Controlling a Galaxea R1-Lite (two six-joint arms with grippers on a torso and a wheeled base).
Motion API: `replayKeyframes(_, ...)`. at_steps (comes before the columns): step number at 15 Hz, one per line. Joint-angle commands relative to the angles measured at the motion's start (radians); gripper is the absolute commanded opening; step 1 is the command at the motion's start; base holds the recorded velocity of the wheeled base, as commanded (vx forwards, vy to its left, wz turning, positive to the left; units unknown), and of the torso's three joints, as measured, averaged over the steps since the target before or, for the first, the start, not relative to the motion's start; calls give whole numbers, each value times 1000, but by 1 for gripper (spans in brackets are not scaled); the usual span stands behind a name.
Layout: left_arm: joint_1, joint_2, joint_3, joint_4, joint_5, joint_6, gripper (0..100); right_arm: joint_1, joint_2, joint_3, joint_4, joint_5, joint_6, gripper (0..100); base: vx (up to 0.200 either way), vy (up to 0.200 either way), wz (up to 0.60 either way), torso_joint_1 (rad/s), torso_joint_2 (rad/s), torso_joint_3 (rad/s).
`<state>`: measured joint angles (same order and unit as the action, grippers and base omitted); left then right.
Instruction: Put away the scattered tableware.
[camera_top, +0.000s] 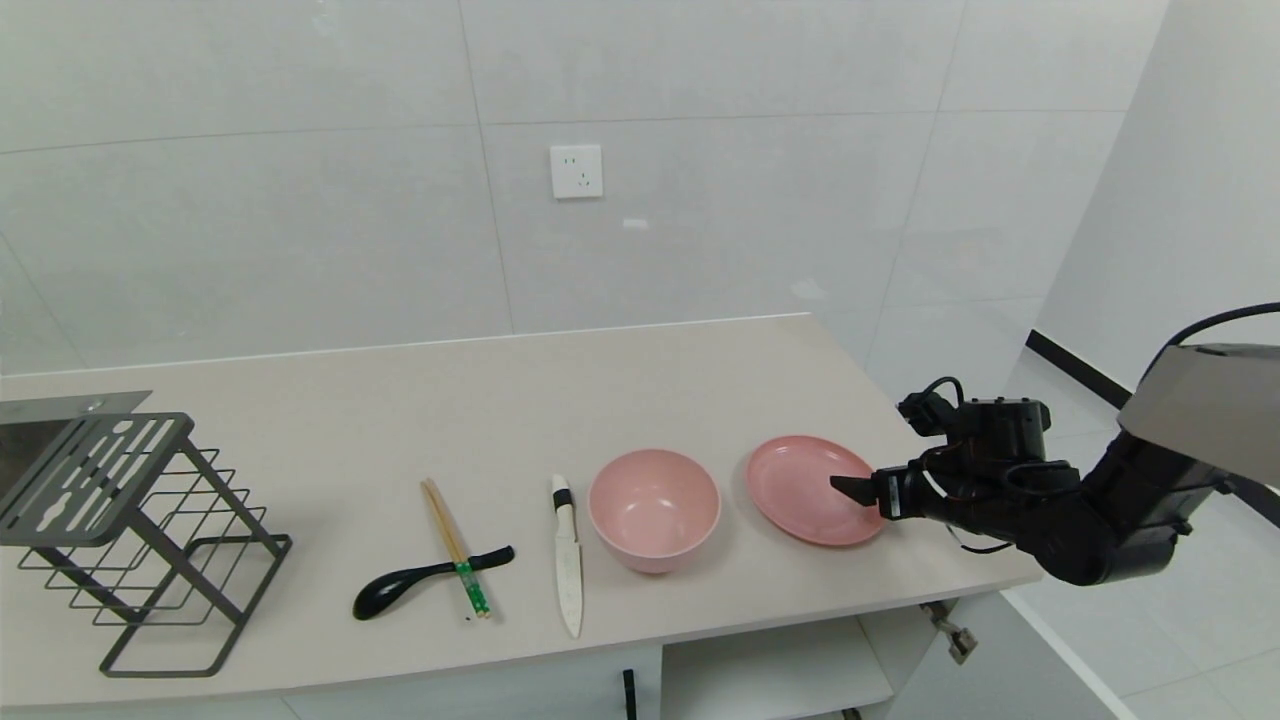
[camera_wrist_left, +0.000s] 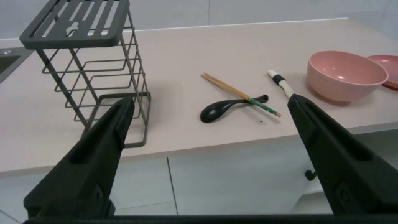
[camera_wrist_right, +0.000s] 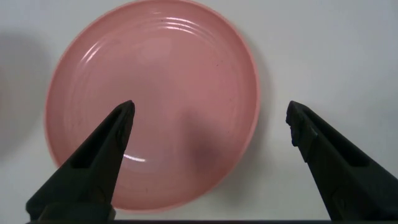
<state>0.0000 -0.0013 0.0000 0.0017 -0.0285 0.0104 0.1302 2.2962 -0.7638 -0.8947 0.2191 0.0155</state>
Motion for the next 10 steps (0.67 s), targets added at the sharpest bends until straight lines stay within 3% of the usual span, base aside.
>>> replayKeyframes(1, 0, 1, 0, 0, -1, 0, 100, 2, 37, -22, -1, 0, 0, 100, 0, 0, 0, 0, 0, 0)
replayKeyframes(10, 0, 1, 0, 0, -1, -1, 100, 42, 105, -9, -107, 0, 1, 100, 0, 0, 0, 0, 0, 0)
